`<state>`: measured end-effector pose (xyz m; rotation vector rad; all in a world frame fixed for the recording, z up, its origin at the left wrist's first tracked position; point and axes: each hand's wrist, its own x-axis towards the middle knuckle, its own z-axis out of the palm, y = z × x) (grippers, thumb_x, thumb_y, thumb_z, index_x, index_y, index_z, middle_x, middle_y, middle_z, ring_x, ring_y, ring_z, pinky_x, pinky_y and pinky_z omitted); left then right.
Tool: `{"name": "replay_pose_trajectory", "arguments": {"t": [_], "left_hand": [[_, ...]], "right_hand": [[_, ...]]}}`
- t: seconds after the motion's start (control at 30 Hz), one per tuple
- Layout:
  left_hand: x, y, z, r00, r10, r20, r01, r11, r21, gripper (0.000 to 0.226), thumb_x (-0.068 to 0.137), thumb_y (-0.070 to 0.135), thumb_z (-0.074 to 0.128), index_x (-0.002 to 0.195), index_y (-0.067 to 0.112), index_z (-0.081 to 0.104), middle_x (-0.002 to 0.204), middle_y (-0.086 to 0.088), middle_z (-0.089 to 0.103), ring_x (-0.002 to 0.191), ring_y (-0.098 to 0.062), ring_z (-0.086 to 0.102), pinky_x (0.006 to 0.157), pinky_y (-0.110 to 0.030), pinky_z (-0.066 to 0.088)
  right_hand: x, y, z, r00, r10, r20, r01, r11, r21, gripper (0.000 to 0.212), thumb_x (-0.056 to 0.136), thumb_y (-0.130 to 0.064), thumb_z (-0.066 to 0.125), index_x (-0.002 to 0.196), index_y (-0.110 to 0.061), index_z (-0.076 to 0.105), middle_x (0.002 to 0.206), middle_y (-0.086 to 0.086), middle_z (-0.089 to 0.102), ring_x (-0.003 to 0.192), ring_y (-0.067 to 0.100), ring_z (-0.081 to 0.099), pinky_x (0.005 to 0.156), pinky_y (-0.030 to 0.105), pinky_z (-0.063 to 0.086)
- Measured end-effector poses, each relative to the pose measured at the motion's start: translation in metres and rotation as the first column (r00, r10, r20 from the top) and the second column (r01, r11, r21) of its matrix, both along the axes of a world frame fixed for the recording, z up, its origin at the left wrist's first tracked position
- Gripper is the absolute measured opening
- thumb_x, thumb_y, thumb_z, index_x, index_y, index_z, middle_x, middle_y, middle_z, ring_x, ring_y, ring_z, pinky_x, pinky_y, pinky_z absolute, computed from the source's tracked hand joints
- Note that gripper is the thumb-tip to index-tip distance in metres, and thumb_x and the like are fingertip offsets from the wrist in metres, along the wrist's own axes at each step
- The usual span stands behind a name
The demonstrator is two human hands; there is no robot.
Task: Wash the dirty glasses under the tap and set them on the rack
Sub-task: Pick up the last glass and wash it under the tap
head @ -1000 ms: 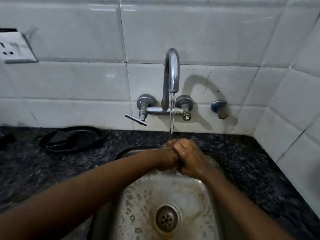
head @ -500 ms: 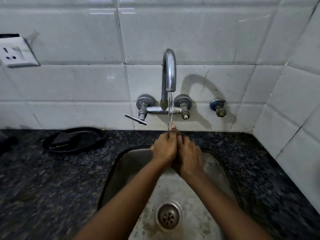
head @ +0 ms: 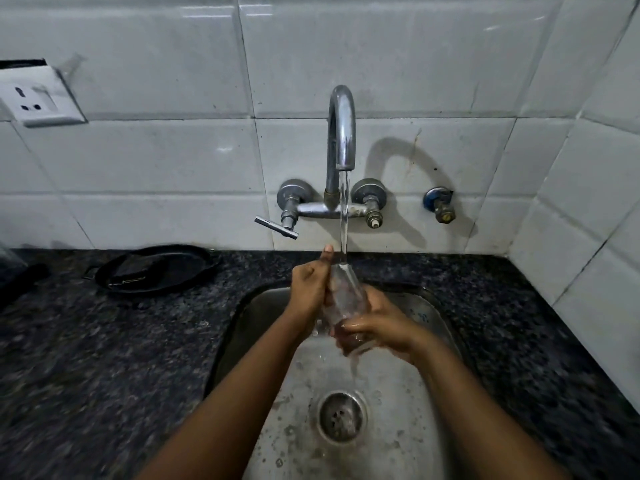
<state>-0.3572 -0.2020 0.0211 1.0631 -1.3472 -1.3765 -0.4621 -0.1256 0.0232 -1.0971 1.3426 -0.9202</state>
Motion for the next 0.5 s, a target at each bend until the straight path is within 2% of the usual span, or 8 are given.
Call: {"name": "replay_pose_trajectory", "arguments": {"t": [0.07, 0.13, 0.17, 0.23, 0.3, 0.37, 0.43, 0.5], "left_hand": [[-0.01, 0.0, 0.006, 0.966, 0.077, 0.247, -0.062, 0.996, -0.067, 0.046, 0.092, 0.04, 0.048, 0.052, 0.017, 0.047, 0.054, -0.004, 0.049, 0.051, -0.018, 0.048, 0.056, -0.031, 0.045], [-0.017, -0.002, 0.014, 0.892, 0.213, 0.398, -0.142, 0.969, -0.2, 0.05, 0.091, 0.039, 0.052, 0.046, 0.018, 0.044, 0.048, -0.001, 0.044, 0.048, -0.015, 0.043, 0.054, -0.028, 0.039], [-0.019, -0.004, 0.017, 0.893, 0.235, 0.385, -0.146, 0.958, -0.245, 0.052, 0.089, 0.038, 0.055, 0.043, 0.018, 0.042, 0.044, 0.001, 0.041, 0.044, -0.013, 0.038, 0.052, -0.027, 0.034], [-0.018, -0.009, 0.019, 0.97, 0.148, 0.194, -0.121, 0.982, -0.145, 0.05, 0.085, 0.034, 0.061, 0.042, 0.019, 0.041, 0.04, 0.003, 0.038, 0.041, -0.013, 0.034, 0.051, -0.027, 0.032], [-0.015, -0.012, 0.018, 0.993, 0.084, -0.083, -0.08, 0.995, 0.053, 0.045, 0.085, 0.026, 0.063, 0.044, 0.02, 0.043, 0.039, 0.005, 0.041, 0.039, -0.013, 0.035, 0.05, -0.025, 0.034], [-0.015, -0.01, 0.018, 0.987, 0.077, -0.141, -0.061, 0.991, 0.116, 0.042, 0.086, 0.023, 0.059, 0.047, 0.019, 0.045, 0.038, 0.006, 0.043, 0.039, -0.013, 0.04, 0.05, -0.026, 0.039], [-0.02, -0.01, 0.017, 0.996, 0.078, 0.046, -0.08, 0.996, 0.033, 0.04, 0.088, 0.028, 0.058, 0.049, 0.021, 0.05, 0.047, 0.0, 0.051, 0.053, -0.021, 0.051, 0.06, -0.033, 0.046], [-0.023, -0.008, 0.02, 0.93, 0.126, 0.345, -0.093, 0.99, -0.11, 0.034, 0.086, 0.035, 0.06, 0.056, 0.02, 0.057, 0.06, -0.005, 0.057, 0.066, -0.025, 0.057, 0.069, -0.034, 0.049]], "right_hand": [[0.015, -0.004, 0.005, 0.754, -0.138, -0.643, 0.042, 0.986, -0.161, 0.082, 0.063, -0.017, 0.08, 0.13, -0.014, 0.033, 0.108, 0.004, 0.055, 0.087, 0.022, 0.063, 0.065, 0.029, 0.055], [0.023, -0.006, -0.001, 0.554, -0.268, -0.788, 0.06, 0.957, -0.284, 0.092, 0.062, -0.027, 0.081, 0.135, -0.013, 0.027, 0.121, 0.008, 0.051, 0.105, 0.026, 0.057, 0.08, 0.031, 0.052], [0.022, -0.007, -0.003, 0.646, -0.242, -0.724, 0.063, 0.962, -0.266, 0.094, 0.059, -0.028, 0.082, 0.135, -0.014, 0.029, 0.121, 0.01, 0.053, 0.106, 0.026, 0.058, 0.084, 0.035, 0.053], [0.009, -0.005, 0.0, 0.967, -0.158, -0.199, 0.128, 0.98, -0.154, 0.073, 0.056, -0.019, 0.08, 0.122, -0.014, 0.047, 0.107, 0.014, 0.063, 0.09, 0.026, 0.065, 0.074, 0.04, 0.058], [0.0, 0.004, -0.001, 0.909, -0.084, 0.409, 0.08, 0.996, 0.028, 0.036, 0.059, -0.014, 0.07, 0.094, -0.009, 0.067, 0.09, 0.018, 0.067, 0.071, 0.026, 0.068, 0.061, 0.036, 0.058], [0.001, 0.012, -0.002, 0.817, -0.089, 0.569, 0.054, 0.996, 0.077, 0.019, 0.065, -0.012, 0.066, 0.082, -0.006, 0.071, 0.087, 0.02, 0.067, 0.067, 0.025, 0.067, 0.06, 0.035, 0.058], [0.01, 0.01, -0.004, 0.931, -0.196, 0.307, 0.186, 0.981, 0.064, 0.018, 0.072, -0.009, 0.069, 0.089, -0.007, 0.067, 0.086, 0.019, 0.067, 0.069, 0.026, 0.067, 0.062, 0.036, 0.057], [0.019, 0.003, -0.004, 0.884, -0.264, -0.385, 0.247, 0.964, -0.095, 0.048, 0.069, -0.02, 0.076, 0.11, -0.012, 0.053, 0.095, 0.012, 0.066, 0.08, 0.026, 0.066, 0.063, 0.032, 0.052]]}}
